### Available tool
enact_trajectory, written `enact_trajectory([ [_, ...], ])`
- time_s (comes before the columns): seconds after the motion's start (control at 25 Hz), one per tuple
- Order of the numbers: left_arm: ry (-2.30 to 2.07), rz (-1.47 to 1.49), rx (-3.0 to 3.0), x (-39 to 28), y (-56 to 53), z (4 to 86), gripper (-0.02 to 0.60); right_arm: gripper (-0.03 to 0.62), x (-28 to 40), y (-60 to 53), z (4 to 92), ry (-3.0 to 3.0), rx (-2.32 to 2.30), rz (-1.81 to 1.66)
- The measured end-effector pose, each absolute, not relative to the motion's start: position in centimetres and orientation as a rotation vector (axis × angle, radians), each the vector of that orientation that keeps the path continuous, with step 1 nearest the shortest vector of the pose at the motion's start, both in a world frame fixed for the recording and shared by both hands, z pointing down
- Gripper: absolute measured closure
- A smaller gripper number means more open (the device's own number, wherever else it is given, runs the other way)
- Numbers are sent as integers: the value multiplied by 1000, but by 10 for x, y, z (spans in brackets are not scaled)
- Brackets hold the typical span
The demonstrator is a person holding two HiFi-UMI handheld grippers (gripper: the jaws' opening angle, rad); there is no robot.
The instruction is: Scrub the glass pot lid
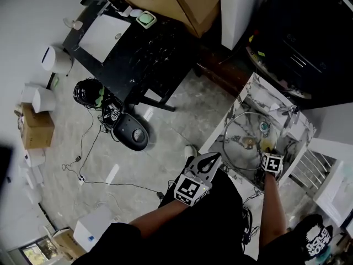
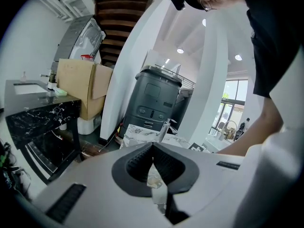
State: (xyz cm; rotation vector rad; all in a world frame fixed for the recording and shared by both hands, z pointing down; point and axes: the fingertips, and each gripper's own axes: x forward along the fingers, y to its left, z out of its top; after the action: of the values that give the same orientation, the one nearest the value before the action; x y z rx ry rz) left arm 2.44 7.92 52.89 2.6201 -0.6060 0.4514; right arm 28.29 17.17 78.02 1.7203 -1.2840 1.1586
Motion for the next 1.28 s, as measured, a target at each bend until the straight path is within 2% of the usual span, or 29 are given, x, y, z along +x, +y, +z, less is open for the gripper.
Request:
enact_trajectory([
  [0.52, -559, 423, 2629, 27, 93, 517, 566, 531, 246, 198, 779, -1295, 1633, 1268],
  [1.28, -652, 388, 2603, 12, 85, 517, 566, 531, 192, 184, 784, -1414, 1398, 1257],
])
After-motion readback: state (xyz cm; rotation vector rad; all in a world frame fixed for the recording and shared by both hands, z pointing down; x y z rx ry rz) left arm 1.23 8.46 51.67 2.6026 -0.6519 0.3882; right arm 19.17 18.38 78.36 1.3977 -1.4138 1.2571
